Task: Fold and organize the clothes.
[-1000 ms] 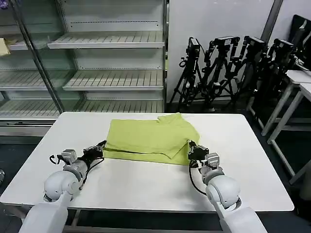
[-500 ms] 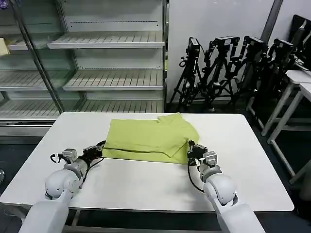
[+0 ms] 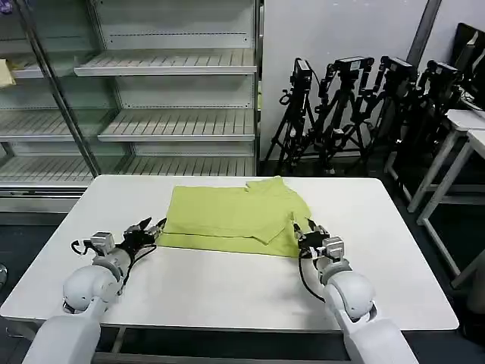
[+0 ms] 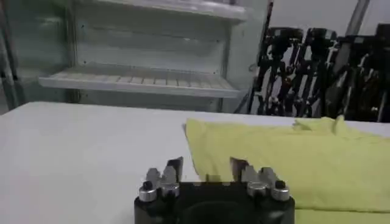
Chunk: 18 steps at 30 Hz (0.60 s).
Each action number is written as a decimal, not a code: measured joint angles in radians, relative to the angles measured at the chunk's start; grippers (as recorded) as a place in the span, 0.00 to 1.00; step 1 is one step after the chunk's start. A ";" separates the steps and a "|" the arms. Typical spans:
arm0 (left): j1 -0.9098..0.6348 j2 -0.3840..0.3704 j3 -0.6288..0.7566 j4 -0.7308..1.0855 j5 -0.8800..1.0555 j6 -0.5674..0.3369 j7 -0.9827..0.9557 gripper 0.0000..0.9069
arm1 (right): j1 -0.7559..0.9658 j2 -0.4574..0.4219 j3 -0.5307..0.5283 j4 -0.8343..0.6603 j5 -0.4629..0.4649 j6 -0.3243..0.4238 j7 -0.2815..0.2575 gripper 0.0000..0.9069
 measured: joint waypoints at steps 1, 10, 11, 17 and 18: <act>0.006 0.000 0.002 -0.006 0.003 0.006 -0.001 1.00 | -0.014 -0.004 0.005 0.008 0.003 -0.005 0.003 1.00; 0.037 0.012 0.013 -0.016 0.041 0.045 -0.006 0.02 | -0.082 -0.016 0.020 0.052 0.023 -0.021 0.015 0.00; 0.039 0.013 0.014 -0.016 0.045 0.048 -0.007 0.02 | -0.085 -0.016 0.019 0.052 0.026 -0.023 0.015 0.00; 0.056 0.019 0.017 -0.021 0.059 0.059 -0.003 0.01 | -0.093 -0.017 0.015 0.052 0.037 -0.029 0.020 0.00; 0.058 0.019 0.018 -0.021 0.061 0.060 -0.002 0.02 | -0.094 -0.017 0.015 0.052 0.039 -0.030 0.020 0.00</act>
